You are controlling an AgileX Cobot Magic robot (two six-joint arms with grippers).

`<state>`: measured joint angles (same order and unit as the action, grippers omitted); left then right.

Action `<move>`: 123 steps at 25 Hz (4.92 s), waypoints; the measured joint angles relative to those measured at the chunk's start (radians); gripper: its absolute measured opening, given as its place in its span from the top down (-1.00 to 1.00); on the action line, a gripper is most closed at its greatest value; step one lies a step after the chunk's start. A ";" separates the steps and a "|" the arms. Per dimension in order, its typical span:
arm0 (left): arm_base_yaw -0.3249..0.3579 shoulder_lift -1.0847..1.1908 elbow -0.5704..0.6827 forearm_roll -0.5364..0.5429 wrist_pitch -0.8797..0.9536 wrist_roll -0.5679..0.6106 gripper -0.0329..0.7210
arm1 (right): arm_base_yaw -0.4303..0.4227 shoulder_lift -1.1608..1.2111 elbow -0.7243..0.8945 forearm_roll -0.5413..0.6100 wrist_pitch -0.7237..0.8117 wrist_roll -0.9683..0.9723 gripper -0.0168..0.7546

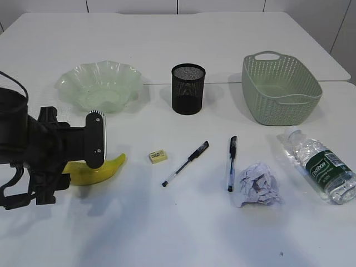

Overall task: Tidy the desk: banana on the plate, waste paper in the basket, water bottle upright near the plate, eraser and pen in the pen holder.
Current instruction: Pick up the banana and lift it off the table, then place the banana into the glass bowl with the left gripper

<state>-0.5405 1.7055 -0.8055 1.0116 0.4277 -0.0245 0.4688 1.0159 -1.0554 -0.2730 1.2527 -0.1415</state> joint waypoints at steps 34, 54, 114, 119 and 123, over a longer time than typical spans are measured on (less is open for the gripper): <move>0.029 0.152 -0.017 0.010 -0.158 0.000 -0.45 | 0.000 0.000 0.000 0.005 -0.003 0.017 -0.16; 0.029 0.165 -0.020 -0.006 -0.179 0.002 0.01 | 0.000 0.000 0.000 0.005 -0.003 0.017 -0.16; 0.029 0.127 -0.422 -0.289 -0.165 -0.006 0.22 | 0.000 0.000 0.000 0.003 -0.003 0.017 -0.16; 0.029 0.127 -0.496 -0.289 -0.203 -0.006 0.22 | 0.000 0.000 0.000 0.003 -0.003 0.017 -0.16; 0.029 0.127 -0.562 -0.293 -0.258 -0.006 0.22 | 0.000 0.000 0.000 0.003 -0.003 0.017 -0.16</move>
<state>-0.5110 1.8329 -1.3672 0.7188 0.1702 -0.0303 0.4688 1.0159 -1.0554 -0.2697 1.2500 -0.1249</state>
